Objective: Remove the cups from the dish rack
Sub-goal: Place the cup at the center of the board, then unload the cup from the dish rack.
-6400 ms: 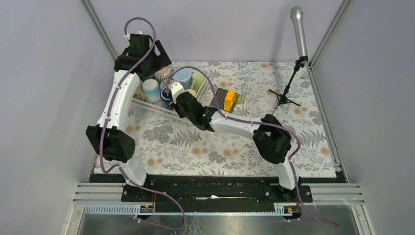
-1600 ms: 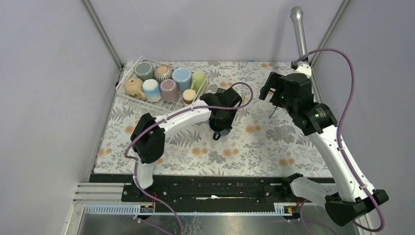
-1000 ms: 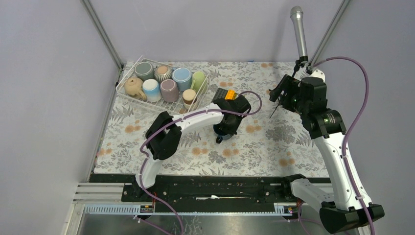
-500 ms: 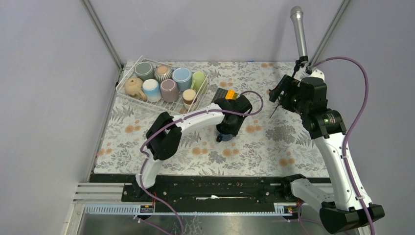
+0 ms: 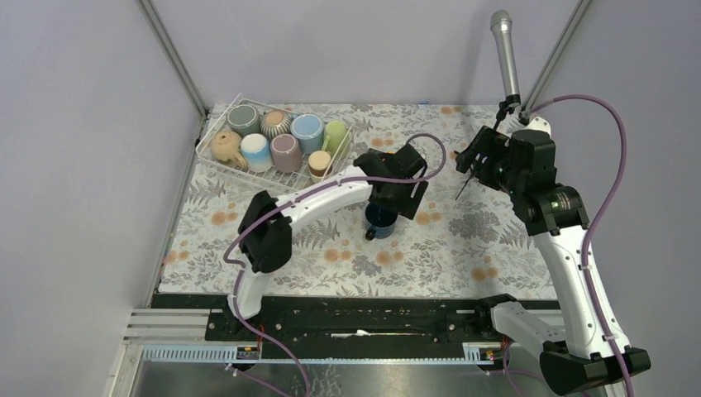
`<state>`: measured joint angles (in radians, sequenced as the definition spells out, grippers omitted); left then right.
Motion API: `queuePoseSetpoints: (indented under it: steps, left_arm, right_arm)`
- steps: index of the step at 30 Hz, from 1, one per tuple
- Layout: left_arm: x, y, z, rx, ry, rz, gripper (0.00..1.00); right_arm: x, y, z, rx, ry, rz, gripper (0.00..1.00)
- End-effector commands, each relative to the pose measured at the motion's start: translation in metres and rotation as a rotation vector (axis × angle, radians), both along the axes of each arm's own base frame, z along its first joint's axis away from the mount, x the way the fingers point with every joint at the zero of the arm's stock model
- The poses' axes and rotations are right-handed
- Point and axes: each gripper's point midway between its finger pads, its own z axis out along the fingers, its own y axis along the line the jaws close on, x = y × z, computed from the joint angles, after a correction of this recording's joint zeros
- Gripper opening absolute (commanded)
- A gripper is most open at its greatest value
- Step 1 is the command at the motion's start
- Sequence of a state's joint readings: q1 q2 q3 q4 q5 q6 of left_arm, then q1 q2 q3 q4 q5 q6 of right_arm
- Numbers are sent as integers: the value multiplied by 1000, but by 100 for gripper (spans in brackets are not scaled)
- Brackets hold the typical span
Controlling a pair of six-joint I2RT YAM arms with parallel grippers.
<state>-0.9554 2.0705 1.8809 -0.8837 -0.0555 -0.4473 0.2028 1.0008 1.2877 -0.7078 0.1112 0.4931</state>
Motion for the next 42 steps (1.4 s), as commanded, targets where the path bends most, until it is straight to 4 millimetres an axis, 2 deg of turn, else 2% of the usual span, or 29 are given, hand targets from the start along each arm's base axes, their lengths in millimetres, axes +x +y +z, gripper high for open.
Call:
queuePoseSetpoints:
  steps: [1,5,11,16,19,22,24,29,36,42]
  left_arm:
    - [18,8,88,-175,-115,55,79]
    - [35,33,122,-221,-176,119,86]
    - [67,94,155,-216,-272,273,94]
    - [98,154,161,-140,-331,418,96]
    - [117,187,157,-103,-333,496,98]
    - [134,207,146,-50,-331,542,99]
    - [145,215,135,-14,-326,562,99]
    - [164,217,114,21,-299,573,99]
    - [180,215,82,62,-255,600,98]
    - [188,215,64,67,-228,615,96]
  right_arm:
    - [-2,-2,17,-6,-41,3,100]
    - [0,0,15,-3,-32,14,100]
    - [6,11,4,16,0,63,100]
    - [11,21,-7,32,33,103,100]
    - [14,30,-13,51,51,146,100]
    - [17,35,-16,50,59,169,100]
    - [18,40,-17,47,65,185,100]
    - [17,49,-22,39,78,214,100]
    - [15,54,-23,37,74,236,100]
    - [13,54,-26,36,79,243,100]
